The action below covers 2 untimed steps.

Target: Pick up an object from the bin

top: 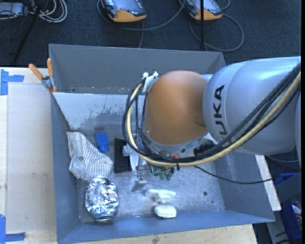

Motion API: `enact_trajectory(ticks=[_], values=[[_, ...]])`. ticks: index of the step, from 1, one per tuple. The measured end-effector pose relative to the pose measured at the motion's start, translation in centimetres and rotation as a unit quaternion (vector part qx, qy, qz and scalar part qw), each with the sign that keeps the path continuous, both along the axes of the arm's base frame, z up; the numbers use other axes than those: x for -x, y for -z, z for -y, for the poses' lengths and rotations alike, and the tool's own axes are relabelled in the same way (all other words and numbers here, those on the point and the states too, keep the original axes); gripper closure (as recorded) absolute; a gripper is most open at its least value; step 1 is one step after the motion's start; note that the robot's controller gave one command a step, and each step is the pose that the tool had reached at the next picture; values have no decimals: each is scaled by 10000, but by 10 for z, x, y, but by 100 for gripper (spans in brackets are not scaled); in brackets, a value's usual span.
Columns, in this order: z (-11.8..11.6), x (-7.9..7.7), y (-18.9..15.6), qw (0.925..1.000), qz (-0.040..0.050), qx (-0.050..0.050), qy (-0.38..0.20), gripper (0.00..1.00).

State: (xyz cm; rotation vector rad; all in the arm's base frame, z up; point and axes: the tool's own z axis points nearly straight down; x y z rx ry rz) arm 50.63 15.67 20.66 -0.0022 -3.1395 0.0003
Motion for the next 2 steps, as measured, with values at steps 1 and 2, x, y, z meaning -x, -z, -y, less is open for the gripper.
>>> enact_trajectory(ticks=[1,2], values=[[-11,-28,52,9998,39,-10,205,0],[-11,-33,73,9997,15,-9,244,0]])
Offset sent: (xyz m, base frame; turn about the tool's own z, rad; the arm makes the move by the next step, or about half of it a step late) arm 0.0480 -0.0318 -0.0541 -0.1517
